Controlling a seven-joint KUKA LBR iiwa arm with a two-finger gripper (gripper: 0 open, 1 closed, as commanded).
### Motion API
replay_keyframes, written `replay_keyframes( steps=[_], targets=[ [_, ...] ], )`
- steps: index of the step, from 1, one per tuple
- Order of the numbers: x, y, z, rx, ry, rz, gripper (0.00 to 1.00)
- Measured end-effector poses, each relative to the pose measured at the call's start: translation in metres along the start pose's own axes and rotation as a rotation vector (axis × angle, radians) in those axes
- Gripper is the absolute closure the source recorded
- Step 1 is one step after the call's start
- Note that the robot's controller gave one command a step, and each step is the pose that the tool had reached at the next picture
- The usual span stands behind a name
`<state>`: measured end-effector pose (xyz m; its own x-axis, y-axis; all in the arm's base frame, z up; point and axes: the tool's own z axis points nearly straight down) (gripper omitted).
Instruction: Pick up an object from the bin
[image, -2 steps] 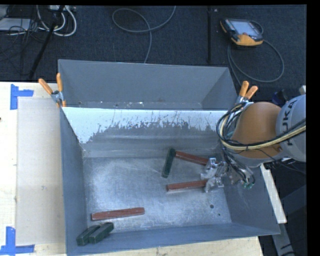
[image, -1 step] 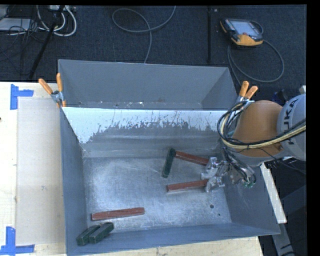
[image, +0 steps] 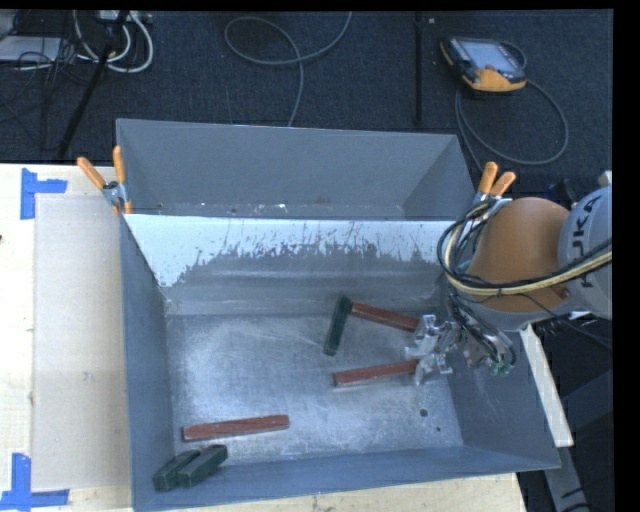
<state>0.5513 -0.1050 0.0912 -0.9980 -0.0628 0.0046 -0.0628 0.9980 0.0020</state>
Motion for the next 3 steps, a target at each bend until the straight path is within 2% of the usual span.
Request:
replay_keyframes(
  steps=[1, 2, 3],
  targets=[
    [0.001, 0.0, -0.021, 0.0, 0.001, 0.0, 1.0],
    [-0.002, 0.0, -0.034, 0.002, -0.008, 0.0, 1.0],
    [-0.002, 0.0, -0.039, 0.003, -0.009, 0.0, 1.0]
  ],
)
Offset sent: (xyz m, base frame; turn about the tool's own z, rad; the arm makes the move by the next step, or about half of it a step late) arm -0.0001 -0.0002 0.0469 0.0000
